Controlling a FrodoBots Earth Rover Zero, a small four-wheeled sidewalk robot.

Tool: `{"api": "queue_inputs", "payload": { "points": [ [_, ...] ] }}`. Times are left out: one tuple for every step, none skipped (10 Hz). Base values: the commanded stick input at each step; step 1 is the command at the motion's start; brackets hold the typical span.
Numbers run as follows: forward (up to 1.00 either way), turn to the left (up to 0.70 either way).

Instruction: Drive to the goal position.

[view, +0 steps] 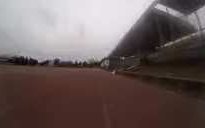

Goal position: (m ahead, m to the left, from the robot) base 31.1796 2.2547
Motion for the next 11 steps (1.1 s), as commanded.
{"api": "queue_inputs", "payload": {
  "points": [
    [1.00, 0.00],
    [1.00, 0.00],
    [1.00, 0.00],
    [1.00, 0.00],
    [1.00, 0.00],
    [1.00, 0.00],
    [1.00, 0.00],
    [1.00, 0.00],
    [1.00, 0.00],
    [1.00, 0.00],
    [1.00, 0.00]
  ]
}}
